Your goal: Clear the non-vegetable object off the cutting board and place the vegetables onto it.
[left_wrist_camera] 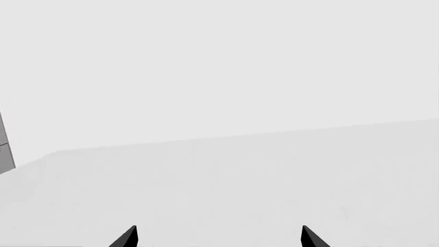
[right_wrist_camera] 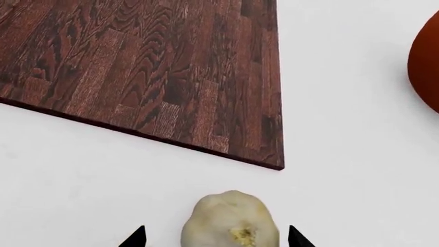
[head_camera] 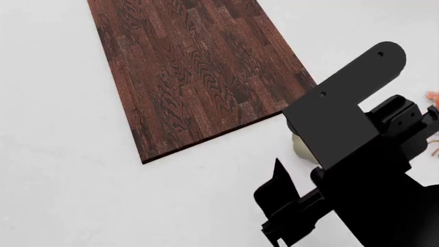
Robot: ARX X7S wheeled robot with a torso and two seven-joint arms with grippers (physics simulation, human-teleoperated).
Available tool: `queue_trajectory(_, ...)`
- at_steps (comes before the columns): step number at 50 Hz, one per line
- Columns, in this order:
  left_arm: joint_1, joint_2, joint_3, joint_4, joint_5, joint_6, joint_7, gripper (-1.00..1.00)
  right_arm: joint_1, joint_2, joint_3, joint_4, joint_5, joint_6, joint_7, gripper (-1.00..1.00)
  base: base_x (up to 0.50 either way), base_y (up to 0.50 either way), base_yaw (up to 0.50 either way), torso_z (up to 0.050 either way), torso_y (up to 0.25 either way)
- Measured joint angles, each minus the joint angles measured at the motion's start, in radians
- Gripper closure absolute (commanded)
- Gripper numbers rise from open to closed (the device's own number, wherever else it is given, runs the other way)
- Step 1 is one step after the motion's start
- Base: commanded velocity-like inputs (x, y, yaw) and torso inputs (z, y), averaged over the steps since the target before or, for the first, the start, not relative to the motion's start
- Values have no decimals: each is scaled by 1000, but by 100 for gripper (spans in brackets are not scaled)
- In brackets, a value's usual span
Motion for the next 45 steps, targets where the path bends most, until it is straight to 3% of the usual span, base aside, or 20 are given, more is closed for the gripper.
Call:
queue_trajectory(23, 4, -4, 1, 9, -7, -1, -4, -100, -48, 31, 21, 9, -90, -70, -125, -100, 2, 0, 2, -2, -5)
queue_trajectory(24, 5, -4, 1, 10, -7, -1, -5, -100, -49, 32, 21, 10, -90, -72, -128, 100, 0, 0, 4, 0, -12)
queue_trajectory(45, -3, -7, -3, 17, -17, -9, -9, -100, -20, 37, 2, 26, -49, -55, -58, 100, 2, 0, 0, -1, -4)
